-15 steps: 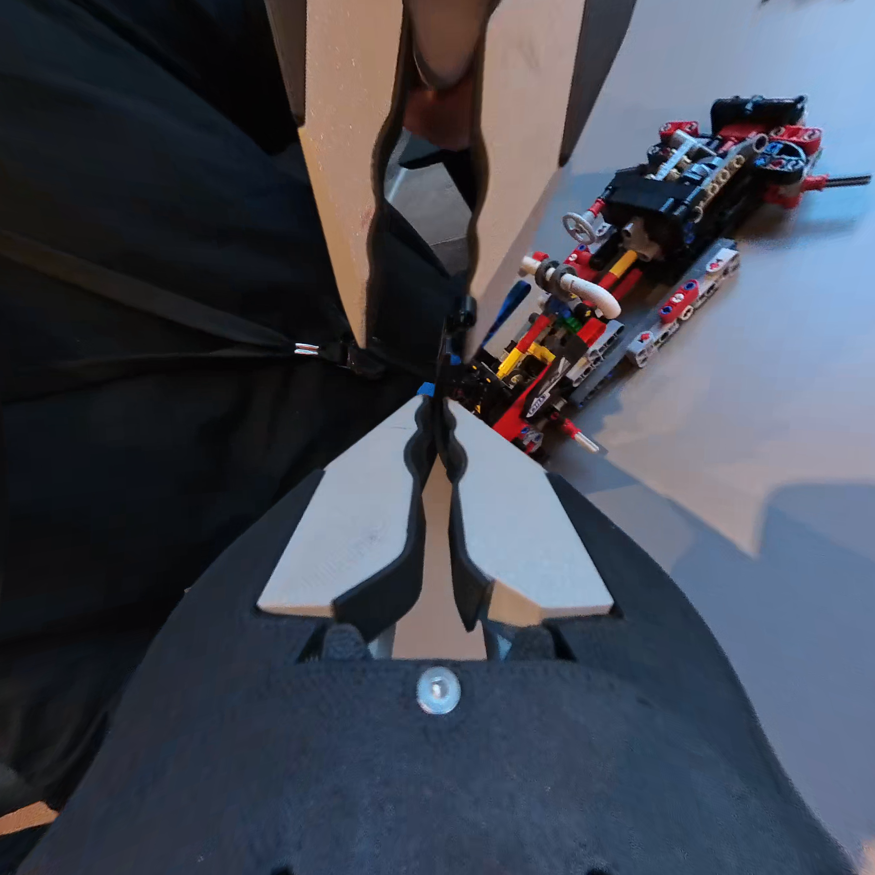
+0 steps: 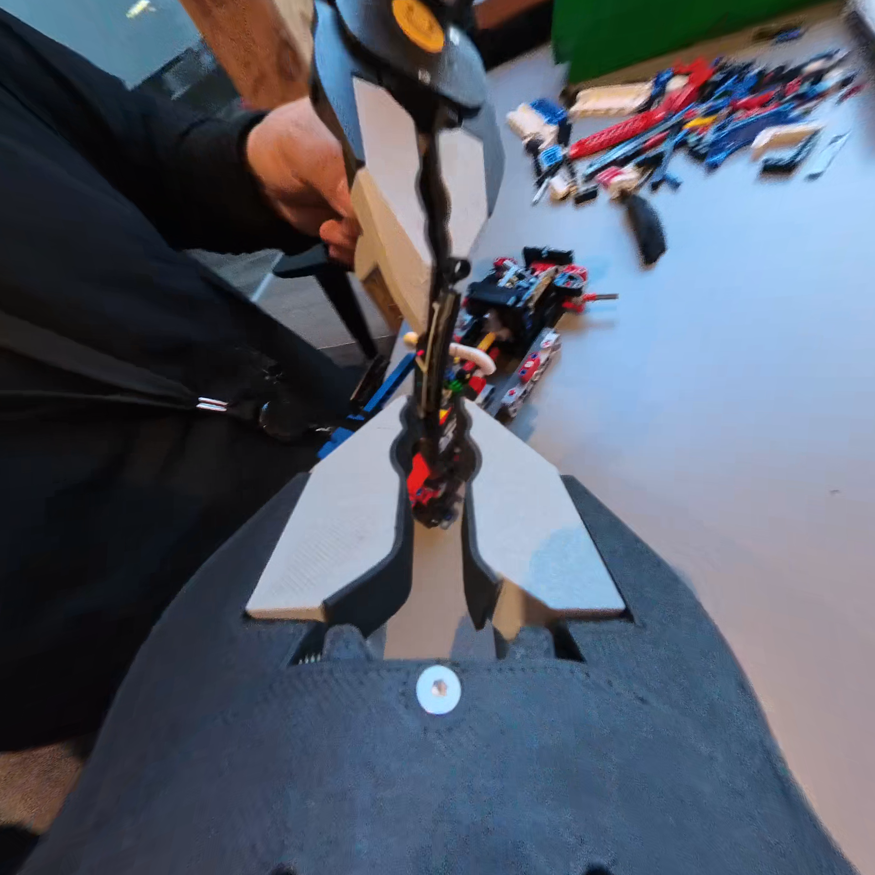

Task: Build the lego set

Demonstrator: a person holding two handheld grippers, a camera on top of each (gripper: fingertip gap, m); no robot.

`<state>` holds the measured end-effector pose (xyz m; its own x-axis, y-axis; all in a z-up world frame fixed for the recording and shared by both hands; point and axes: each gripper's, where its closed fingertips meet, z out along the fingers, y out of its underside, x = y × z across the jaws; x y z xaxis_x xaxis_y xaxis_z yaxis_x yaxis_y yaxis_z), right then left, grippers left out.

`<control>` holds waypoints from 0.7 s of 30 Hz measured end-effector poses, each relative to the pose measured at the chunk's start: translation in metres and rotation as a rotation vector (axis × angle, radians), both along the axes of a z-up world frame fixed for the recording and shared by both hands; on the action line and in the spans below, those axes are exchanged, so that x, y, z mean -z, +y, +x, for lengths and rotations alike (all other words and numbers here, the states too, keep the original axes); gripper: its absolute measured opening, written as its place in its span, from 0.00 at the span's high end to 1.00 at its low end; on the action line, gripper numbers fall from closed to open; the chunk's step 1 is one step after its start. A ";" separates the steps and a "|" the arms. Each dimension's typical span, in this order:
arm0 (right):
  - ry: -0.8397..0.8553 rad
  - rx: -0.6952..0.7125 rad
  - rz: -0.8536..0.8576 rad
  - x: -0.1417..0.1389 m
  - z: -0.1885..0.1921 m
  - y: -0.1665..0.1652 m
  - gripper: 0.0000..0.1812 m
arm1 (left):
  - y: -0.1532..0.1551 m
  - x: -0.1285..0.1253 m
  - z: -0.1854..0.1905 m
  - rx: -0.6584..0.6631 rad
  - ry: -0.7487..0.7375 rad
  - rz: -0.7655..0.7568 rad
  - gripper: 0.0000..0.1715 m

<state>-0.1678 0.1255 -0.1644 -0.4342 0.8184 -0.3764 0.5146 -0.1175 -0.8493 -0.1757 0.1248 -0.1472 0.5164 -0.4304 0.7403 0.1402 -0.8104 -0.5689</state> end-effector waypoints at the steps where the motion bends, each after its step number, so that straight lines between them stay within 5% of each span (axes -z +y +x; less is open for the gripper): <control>1: -0.004 0.013 0.008 0.002 -0.002 0.001 0.93 | -0.002 0.002 0.002 0.007 -0.029 -0.017 1.00; 5: -0.077 -0.054 -0.111 0.009 -0.003 -0.010 0.99 | -0.001 0.007 -0.001 -0.001 -0.022 0.001 1.00; 7: -0.098 -0.002 -0.107 0.014 -0.010 -0.005 0.94 | 0.003 0.007 -0.009 -0.037 -0.007 0.022 1.00; 9: -0.077 0.091 -0.031 0.015 -0.017 0.004 0.85 | 0.011 0.005 -0.022 -0.105 -0.034 0.034 1.00; 15: 0.030 0.303 0.395 0.010 -0.033 0.021 0.86 | 0.026 0.005 -0.033 -0.225 -0.161 0.027 1.00; 21: -0.048 0.317 0.558 0.023 -0.040 0.023 0.87 | 0.028 0.009 -0.031 -0.238 -0.244 -0.009 1.00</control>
<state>-0.2078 0.1489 -0.1878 -0.1326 0.9826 0.1298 0.5667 0.1826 -0.8035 -0.2063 0.1530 -0.1560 0.4085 -0.3121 0.8578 0.4573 -0.7433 -0.4882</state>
